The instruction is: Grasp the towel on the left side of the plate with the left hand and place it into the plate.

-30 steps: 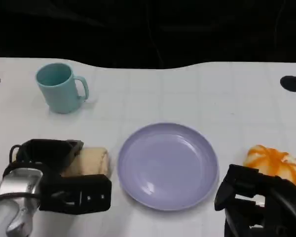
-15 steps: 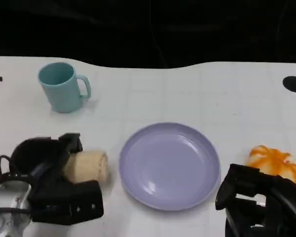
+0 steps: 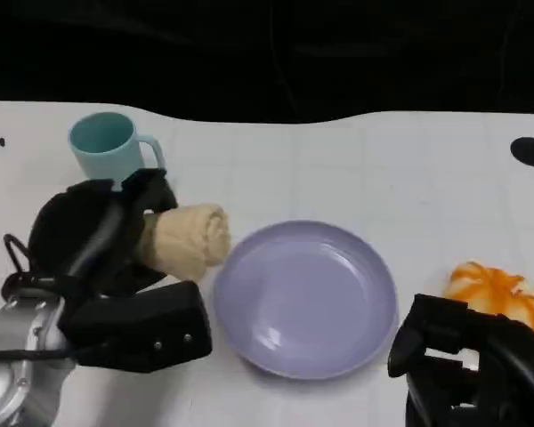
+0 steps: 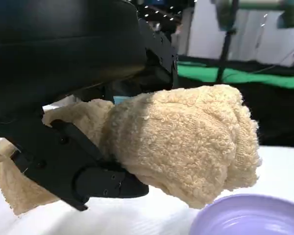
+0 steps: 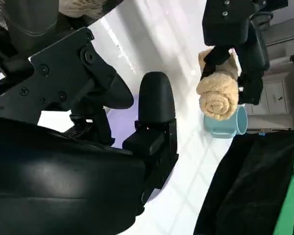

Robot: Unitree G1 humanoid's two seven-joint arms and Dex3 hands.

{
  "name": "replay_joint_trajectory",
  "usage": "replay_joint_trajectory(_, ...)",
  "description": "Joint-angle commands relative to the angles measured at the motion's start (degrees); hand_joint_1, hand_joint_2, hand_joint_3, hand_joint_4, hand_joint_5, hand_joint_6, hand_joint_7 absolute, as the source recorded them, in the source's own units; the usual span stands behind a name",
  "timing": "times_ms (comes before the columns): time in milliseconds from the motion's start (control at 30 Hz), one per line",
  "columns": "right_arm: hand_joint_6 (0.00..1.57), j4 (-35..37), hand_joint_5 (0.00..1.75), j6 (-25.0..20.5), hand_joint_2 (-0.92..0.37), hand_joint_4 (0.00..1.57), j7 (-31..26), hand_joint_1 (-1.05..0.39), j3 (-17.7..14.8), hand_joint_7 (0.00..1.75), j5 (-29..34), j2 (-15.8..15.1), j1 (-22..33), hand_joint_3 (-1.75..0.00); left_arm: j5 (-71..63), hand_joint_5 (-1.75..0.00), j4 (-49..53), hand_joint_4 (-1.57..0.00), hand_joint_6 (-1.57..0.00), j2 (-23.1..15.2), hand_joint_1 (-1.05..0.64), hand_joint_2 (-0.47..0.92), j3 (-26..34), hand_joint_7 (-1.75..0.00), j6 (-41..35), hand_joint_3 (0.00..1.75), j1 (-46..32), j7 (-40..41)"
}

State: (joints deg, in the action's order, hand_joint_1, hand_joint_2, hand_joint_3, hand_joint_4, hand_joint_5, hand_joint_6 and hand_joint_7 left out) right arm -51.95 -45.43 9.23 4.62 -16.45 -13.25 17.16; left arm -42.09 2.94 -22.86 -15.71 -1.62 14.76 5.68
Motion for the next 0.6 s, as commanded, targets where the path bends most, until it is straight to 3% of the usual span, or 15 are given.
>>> replay_joint_trajectory(33,0.64,0.23,1.75,0.38,-0.50,0.73,0.12,-0.06,-0.61,1.57,-0.85,0.08,0.37,-1.32,1.82,-1.75,-4.28,-0.88,-0.63,2.36,-0.20,0.50,-0.87,-1.75,-0.69,1.01,0.91,-4.40)
replay_joint_trajectory(367,0.64,0.47,1.75,0.40,-0.51,0.73,0.24,-0.10,-1.00,1.59,-1.04,-0.12,0.82,-1.30,2.60,-1.75,-5.47,-0.91,-0.72,9.53,-0.20,0.42,-5.15,-1.75,-3.36,1.20,6.57,-12.60)
replay_joint_trajectory(600,0.63,0.08,1.75,0.92,-0.53,0.72,0.92,-0.09,-1.14,1.60,-1.11,-0.69,1.47,-1.28,-0.26,-1.75,-4.03,-0.91,-0.71,13.91,-0.21,0.49,-9.91,-1.74,-7.00,1.06,9.50,-14.52)
